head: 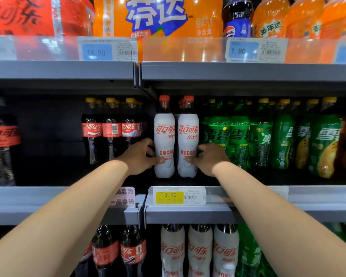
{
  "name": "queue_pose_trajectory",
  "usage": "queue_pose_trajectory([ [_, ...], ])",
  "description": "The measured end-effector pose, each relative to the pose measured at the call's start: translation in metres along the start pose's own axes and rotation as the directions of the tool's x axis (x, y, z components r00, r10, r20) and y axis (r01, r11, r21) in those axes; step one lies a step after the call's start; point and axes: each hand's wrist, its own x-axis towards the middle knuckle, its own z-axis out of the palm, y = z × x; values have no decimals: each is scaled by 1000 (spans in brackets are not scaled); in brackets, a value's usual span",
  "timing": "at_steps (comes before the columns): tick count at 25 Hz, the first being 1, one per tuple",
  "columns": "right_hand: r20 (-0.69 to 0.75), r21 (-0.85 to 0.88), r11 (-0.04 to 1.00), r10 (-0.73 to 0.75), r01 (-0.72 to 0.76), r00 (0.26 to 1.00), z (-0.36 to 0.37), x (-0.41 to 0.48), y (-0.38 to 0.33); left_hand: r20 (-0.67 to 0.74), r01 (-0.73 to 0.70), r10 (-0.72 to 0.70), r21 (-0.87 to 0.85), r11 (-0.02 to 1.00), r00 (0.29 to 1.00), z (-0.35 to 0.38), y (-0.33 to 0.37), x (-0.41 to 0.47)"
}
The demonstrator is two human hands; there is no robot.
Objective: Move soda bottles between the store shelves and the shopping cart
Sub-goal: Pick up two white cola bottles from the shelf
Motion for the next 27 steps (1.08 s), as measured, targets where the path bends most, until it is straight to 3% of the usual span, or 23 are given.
queue_pose_trajectory([
  [10,-22,-96,995,-25,23,999,1,-1,2,-25,-28,31,138,990,999,4,-4,7],
  [20,-251,150,988,-4,42,968,-6,-2,3,-122,-72,89,135,988,989,7,-4,11],
  [27,-222,197,980,16,29,975,-2,0,5,-116,-85,100,127,988,988,10,-6,14],
])
